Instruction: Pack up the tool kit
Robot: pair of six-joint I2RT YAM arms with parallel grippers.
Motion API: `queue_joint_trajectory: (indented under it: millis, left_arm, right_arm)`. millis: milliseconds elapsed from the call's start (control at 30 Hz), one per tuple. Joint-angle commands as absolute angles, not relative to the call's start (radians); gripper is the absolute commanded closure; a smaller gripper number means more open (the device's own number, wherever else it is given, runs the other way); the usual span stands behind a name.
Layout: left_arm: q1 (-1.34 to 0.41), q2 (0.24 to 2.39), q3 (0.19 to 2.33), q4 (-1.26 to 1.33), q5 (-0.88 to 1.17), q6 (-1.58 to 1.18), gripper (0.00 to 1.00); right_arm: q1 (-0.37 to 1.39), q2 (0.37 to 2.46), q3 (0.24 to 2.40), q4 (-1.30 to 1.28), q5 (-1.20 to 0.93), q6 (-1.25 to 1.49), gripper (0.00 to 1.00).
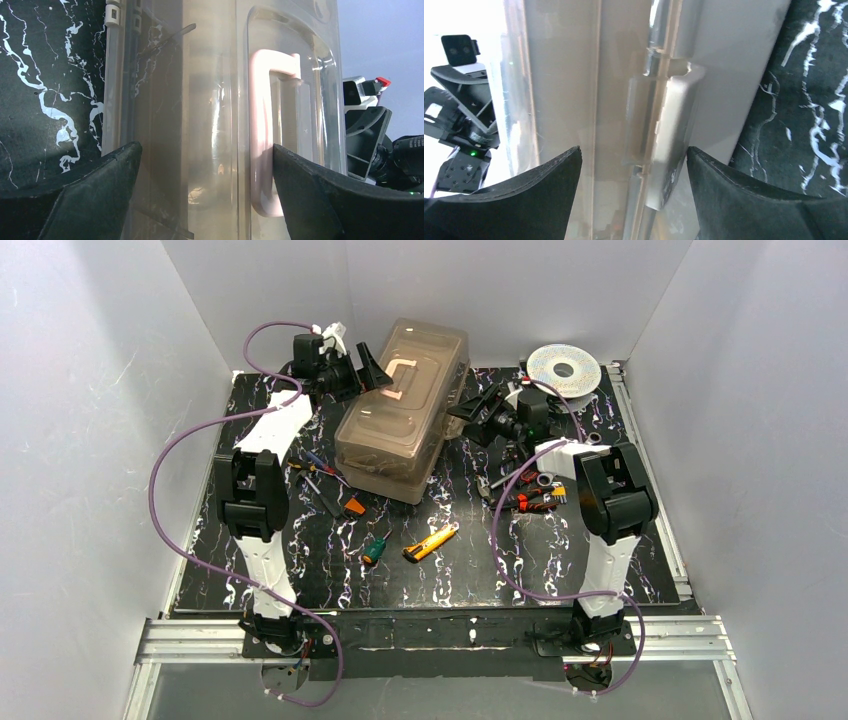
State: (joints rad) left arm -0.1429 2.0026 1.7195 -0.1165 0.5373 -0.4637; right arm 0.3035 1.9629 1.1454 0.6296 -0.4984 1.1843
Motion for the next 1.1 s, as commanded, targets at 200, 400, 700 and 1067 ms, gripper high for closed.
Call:
queue_joint_trajectory:
  millis: [200, 400, 700, 1067]
  left_arm:
    - [-0.196, 1.87, 1.701, -0.328, 0.492, -0.373, 0.0]
    - [-0.216, 1.791, 1.696, -0.383, 0.419, -0.315, 0.0]
    - [-0.334, 1.669, 1.507, -0.355, 0.337, -0.324, 0.01]
    - [-0.33, 1.44, 1.338, -0.241, 0.137, -0.403, 0.0]
  right_arm:
    - [0.261, 1.767, 1.126, 0.262, -0.273, 0.982, 0.15]
    - [0.264, 1.672, 1.156, 0.124, -0.203, 0.81, 0.15]
    - [0.371, 1.622, 1.414, -0.248, 0.033, 0.652, 0.12]
    - [0.506, 1.708, 1.806, -0.516, 0.021, 0.566, 0.1]
